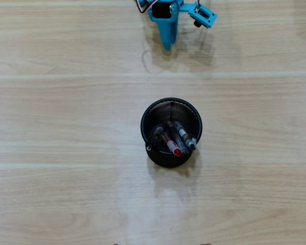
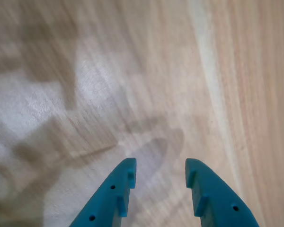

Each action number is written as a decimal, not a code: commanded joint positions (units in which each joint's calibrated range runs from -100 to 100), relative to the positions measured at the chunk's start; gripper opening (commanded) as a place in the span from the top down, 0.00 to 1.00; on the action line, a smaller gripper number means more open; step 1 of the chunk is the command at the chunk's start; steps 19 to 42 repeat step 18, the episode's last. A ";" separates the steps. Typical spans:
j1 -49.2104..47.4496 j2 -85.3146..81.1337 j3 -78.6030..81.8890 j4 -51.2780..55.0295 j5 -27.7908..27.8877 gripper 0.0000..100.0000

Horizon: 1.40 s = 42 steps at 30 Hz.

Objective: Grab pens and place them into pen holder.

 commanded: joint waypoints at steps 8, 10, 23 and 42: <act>0.19 -0.17 3.71 -0.28 -13.27 0.87; -0.22 0.25 3.71 -0.19 -15.15 0.87; -0.22 0.51 3.80 -0.19 -15.78 0.87; -0.22 0.51 3.80 -0.19 -15.78 0.87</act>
